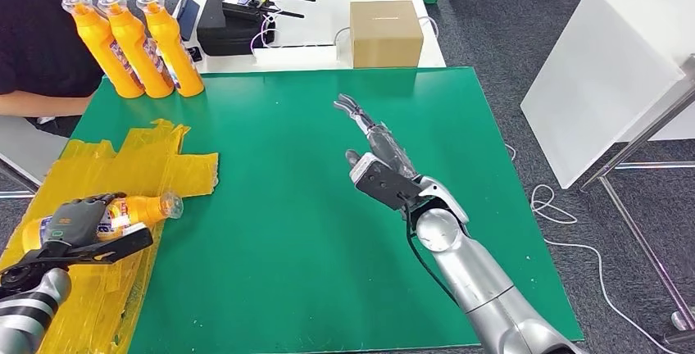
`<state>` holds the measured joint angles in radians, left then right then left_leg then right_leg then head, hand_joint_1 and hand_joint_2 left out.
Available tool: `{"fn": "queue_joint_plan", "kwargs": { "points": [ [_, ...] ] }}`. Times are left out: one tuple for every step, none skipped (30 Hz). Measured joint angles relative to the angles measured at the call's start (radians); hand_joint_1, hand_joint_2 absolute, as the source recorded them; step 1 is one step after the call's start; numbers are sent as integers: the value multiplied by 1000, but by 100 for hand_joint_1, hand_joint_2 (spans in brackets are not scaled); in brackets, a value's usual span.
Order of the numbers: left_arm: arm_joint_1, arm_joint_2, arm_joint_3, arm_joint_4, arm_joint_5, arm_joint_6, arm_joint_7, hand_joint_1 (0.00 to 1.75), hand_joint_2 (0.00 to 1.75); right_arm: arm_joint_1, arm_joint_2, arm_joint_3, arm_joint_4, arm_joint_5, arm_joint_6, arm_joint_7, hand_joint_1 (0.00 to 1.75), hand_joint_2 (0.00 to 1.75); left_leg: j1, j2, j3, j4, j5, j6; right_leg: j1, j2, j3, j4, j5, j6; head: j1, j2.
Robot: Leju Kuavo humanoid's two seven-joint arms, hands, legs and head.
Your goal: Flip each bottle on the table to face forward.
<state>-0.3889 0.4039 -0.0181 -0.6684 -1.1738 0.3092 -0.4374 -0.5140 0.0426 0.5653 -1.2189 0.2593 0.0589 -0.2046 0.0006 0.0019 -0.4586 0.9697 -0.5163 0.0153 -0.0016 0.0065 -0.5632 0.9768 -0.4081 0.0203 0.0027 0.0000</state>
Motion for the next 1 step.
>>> {"fn": "queue_joint_plan", "kwargs": {
  "points": [
    [7,-1,-1,-8,21,-2,-25,0,0,0,0,0,1,2,1,0,0,0,0,0,0,0,0,0,0,0,0,0,0,0,0,0]
  ]
}}
